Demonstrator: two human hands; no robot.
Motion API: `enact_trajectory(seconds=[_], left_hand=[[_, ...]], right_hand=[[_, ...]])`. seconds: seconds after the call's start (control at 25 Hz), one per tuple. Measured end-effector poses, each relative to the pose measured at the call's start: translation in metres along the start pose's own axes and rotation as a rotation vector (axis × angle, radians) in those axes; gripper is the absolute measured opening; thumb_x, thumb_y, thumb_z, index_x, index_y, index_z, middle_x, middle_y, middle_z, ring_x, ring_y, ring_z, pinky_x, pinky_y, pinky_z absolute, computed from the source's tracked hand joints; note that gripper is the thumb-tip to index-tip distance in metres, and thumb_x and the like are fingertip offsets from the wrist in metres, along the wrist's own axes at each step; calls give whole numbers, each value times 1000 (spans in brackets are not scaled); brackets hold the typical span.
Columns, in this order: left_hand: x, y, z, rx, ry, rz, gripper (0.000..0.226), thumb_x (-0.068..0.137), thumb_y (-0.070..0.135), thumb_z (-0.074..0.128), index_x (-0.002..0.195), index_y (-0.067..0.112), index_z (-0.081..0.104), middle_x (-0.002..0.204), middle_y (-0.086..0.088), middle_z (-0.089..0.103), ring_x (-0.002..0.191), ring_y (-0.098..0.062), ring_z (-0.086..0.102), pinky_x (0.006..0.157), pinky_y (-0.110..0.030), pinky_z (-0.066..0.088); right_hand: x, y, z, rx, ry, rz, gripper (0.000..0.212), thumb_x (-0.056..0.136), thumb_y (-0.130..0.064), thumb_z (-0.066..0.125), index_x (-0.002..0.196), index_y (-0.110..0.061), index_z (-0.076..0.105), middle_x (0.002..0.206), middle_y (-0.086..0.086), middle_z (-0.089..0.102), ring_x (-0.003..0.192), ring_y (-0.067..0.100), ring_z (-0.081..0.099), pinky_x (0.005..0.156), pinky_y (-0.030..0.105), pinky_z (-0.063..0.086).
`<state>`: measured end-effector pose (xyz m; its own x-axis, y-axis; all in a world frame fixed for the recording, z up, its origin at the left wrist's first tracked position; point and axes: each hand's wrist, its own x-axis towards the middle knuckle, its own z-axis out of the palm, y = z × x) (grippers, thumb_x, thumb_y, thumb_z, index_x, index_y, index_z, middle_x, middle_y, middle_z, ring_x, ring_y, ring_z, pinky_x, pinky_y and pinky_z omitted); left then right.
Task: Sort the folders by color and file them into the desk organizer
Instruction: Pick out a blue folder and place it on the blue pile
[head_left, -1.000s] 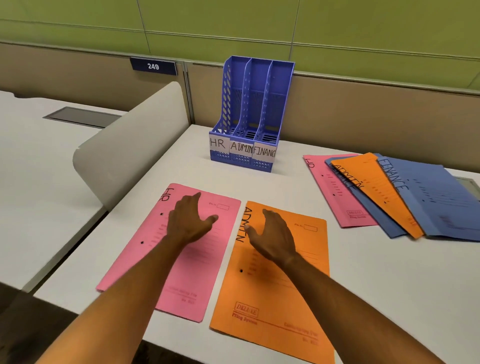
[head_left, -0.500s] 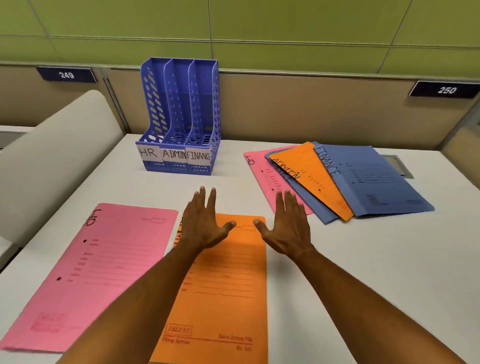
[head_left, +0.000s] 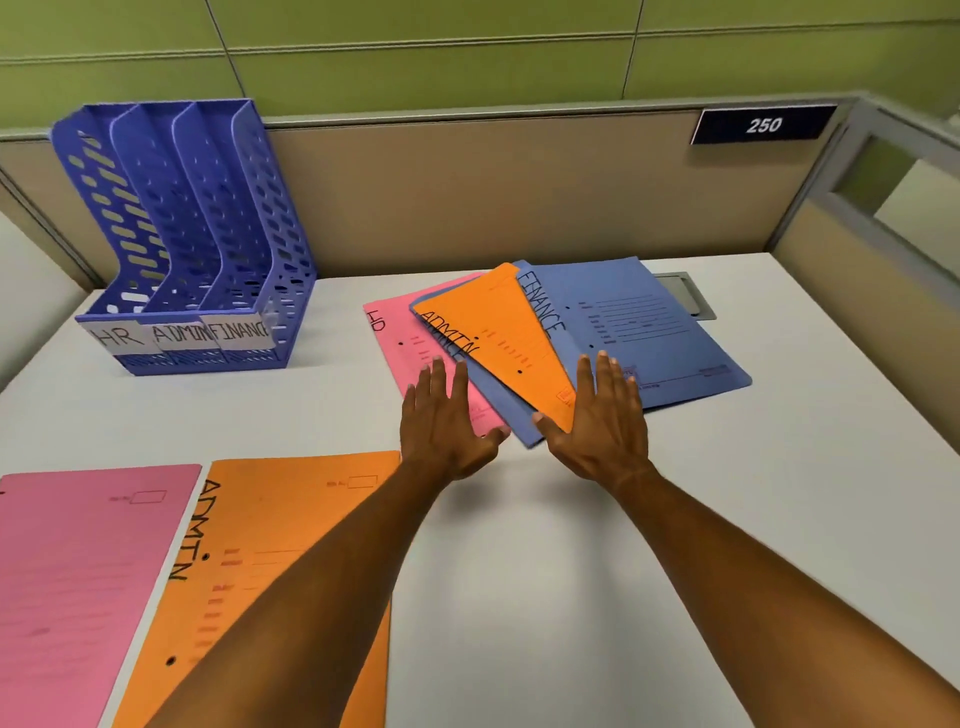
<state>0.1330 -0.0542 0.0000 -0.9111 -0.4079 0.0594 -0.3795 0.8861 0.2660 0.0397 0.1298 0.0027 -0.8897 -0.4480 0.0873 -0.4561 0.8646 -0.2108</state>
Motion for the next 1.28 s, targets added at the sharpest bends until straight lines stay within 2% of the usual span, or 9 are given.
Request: enact_trajectory(seconds=[0.16,0.32,0.52,0.64,0.76,0.96,1.08,1.16,1.28], left_hand=[[23,47,13,11,-14,61,106,77,73,49,154,17,3,161,-16,3,148,-33,4,118,-48,13],[48,89,24,42,-62,93,105,77,73,46,153,16,3,161,-16,2,148,-34,2,119,-49,11],[65,119,49,-35,-138,14,104,74,71,50,153,15,10,160,-16,9,147,-34,8,118,-48,14],[76,129,60,-95,-144,-6,95,76,64,55,149,13,22,153,-17,28,139,-35,26,109,-49,28],[89,138,67,-164,-64,-4,76,79,52,59,140,13,36,133,-15,50,122,-34,41,98,-46,38],[108,149,72,-500,-33,-161,55,82,35,63,129,11,47,124,-14,59,114,-34,53,93,-39,47],[126,153,64,-747,-41,-462,45,85,32,60,123,11,49,119,-10,55,96,-26,57,71,-27,45],[138,151,59,-822,-94,-596,30,88,33,59,107,12,49,106,-7,51,79,-19,50,55,-23,37],[149,147,57,-905,-154,-650,26,91,32,60,83,9,54,85,-10,55,68,-22,50,57,-26,40]], right_hand=[[15,41,3,-14,-18,28,101,83,-74,37,153,-12,-2,162,15,0,149,32,0,121,50,3],[27,74,5,1,-5,59,104,76,-78,26,153,-12,1,161,15,3,149,32,2,121,49,3],[41,104,11,66,23,94,99,83,-69,45,153,-10,5,161,16,9,149,32,7,122,50,6],[49,116,17,105,20,108,96,85,-65,48,152,-9,9,160,17,12,148,32,9,122,50,6],[53,123,24,152,3,116,93,86,-65,46,152,-10,9,160,15,15,148,31,11,122,49,6],[54,129,31,241,-34,134,91,88,-63,46,153,-13,6,157,13,25,145,29,24,122,46,14],[55,130,33,253,-3,138,89,88,-62,47,153,-13,9,155,14,29,142,30,28,120,46,20],[56,132,32,258,7,146,87,89,-61,47,152,-13,12,153,14,32,140,30,31,119,46,23],[55,136,30,257,15,150,85,89,-61,48,151,-12,16,151,13,35,138,30,34,117,47,28]])
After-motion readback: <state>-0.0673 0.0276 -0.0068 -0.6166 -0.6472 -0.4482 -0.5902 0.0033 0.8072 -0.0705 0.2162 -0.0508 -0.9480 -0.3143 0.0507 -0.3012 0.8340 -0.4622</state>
